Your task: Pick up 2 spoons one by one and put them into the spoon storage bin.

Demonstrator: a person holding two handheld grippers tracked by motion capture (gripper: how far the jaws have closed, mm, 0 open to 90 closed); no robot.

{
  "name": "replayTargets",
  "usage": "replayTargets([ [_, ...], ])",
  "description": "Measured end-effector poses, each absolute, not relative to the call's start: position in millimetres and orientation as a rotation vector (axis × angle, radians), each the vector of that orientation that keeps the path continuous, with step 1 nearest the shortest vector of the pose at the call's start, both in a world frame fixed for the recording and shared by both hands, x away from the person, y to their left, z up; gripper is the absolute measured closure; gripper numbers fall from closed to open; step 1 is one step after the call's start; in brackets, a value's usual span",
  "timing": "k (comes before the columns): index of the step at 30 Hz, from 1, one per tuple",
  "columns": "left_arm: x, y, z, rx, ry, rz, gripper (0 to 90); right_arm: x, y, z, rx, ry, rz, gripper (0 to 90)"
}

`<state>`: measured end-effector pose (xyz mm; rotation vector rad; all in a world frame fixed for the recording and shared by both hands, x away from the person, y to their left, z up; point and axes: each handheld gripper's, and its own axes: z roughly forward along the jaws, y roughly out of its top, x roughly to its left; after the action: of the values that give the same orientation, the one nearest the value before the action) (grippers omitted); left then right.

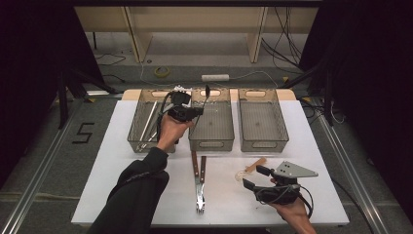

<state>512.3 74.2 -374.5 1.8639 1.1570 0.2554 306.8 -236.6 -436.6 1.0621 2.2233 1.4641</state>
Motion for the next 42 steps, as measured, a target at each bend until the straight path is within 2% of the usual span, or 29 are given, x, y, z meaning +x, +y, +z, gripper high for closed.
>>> replayTargets([
  [27,527.3,70.7,-407.7,1.839,1.225,0.262,86.9,306.1,-236.5,-436.6,1.057,2.228,1.466,28.8],
  [38,514.8,80.0,-391.4,1.859,1.186,0.255,55.8,305.9,-237.5,-436.1,1.050,2.227,1.468,28.8],
  [42,502.4,91.9,-384.5,1.846,1.174,0.247,47.5,306.5,-239.3,-435.4,1.039,2.230,1.439,28.8],
])
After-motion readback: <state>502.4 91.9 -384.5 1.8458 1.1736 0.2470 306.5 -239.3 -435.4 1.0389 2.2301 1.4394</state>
